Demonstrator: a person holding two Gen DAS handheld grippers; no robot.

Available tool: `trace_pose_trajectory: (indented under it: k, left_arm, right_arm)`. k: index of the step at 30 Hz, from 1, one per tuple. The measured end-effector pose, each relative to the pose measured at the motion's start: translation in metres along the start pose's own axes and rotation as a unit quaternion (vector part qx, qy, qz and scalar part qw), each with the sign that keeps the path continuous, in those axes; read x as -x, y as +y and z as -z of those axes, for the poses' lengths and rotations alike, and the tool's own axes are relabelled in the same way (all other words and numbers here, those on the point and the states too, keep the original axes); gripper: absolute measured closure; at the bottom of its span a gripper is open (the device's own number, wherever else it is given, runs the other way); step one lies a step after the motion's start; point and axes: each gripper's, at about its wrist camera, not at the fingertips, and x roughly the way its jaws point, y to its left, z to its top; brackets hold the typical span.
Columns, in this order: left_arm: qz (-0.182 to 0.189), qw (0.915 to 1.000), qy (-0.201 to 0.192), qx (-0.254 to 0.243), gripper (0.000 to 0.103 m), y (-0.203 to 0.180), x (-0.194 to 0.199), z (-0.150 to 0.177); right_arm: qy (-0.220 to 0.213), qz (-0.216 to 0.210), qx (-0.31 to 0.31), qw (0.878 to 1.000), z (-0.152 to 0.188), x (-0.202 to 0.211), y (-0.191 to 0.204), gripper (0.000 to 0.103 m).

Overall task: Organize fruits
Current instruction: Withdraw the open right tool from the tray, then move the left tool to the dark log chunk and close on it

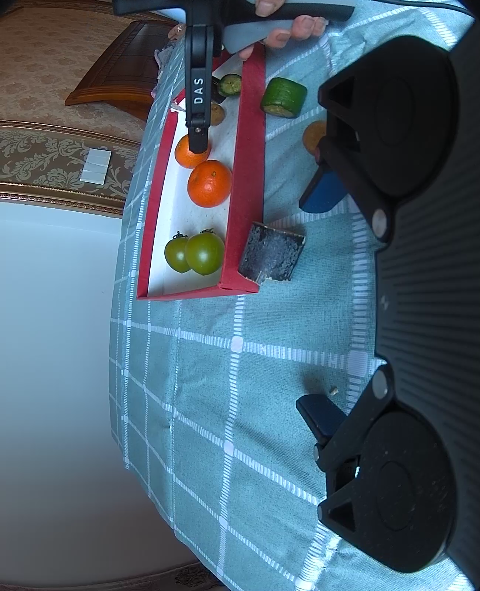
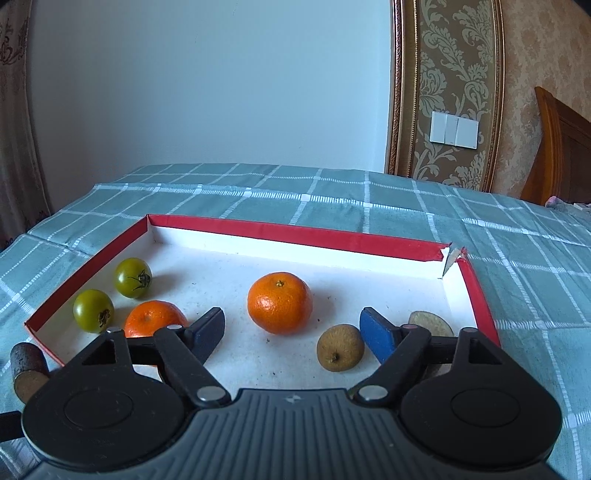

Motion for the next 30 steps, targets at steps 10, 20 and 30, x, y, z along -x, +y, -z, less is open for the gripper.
trace_pose_trajectory:
  k: [10,20,30]
  left_arm:
    - [-0.002,1.0000,0.001,-0.002,0.000,0.000,0.000,0.000]
    - [0.030,0.9987,-0.025,0.032,0.000,0.011,0.010,0.003]
    - [-0.008,0.9986,-0.047,-0.024,0.000,-0.010,0.019,-0.003]
  right_arm:
    - [-0.018,-0.003,-0.017,1.000,0.015,0.034,-0.015,0.018]
    - [-0.066,0.014,-0.024,0.997,0.047,0.090,-0.038,0.015]
    - [-0.068,0.017,-0.027,0.997,0.061,0.102,-0.046,0.015]
